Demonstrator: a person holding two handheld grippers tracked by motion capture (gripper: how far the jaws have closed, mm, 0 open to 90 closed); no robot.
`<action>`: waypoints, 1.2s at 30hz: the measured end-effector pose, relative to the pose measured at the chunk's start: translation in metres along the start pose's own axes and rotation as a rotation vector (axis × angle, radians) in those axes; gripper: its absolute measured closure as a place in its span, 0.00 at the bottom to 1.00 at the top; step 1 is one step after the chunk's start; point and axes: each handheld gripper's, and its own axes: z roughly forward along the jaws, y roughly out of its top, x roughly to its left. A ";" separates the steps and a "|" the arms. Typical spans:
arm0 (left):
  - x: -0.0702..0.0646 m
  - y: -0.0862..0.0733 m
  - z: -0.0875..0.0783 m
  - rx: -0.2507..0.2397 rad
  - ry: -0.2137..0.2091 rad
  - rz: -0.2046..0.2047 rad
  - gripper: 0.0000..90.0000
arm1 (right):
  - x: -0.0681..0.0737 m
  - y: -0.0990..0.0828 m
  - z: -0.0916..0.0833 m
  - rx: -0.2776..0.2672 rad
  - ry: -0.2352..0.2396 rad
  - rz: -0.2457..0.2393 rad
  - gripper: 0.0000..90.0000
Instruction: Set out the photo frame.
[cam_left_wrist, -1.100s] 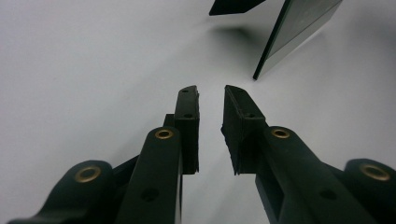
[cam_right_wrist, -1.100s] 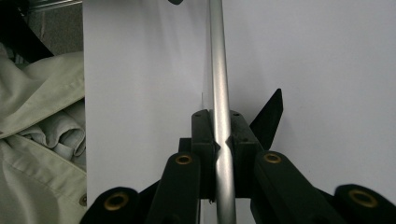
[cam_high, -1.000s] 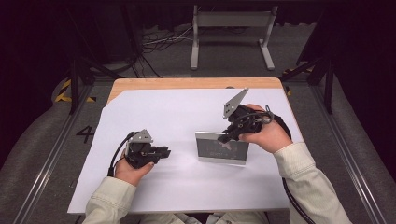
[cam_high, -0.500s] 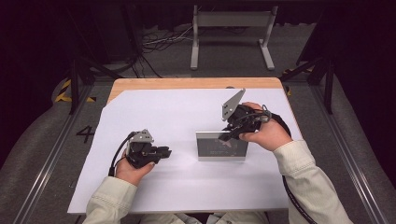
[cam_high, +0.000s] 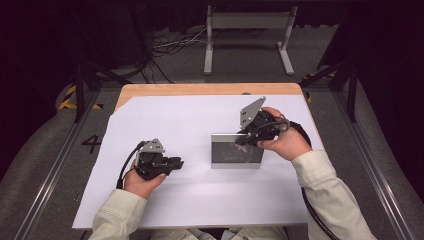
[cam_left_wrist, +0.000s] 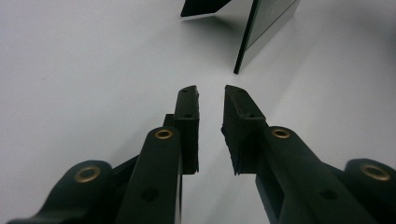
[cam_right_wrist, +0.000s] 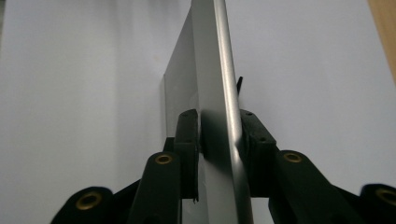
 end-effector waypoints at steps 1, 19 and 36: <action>0.000 0.000 0.000 0.001 0.000 0.002 0.85 | -0.001 -0.001 0.000 -0.005 -0.005 0.001 0.78; 0.001 0.001 -0.001 -0.009 0.002 -0.003 0.84 | -0.002 -0.023 -0.022 -0.156 -0.094 0.210 0.46; -0.003 0.000 -0.008 -0.041 0.013 0.007 0.80 | 0.013 -0.062 -0.067 -0.235 -0.182 0.298 0.43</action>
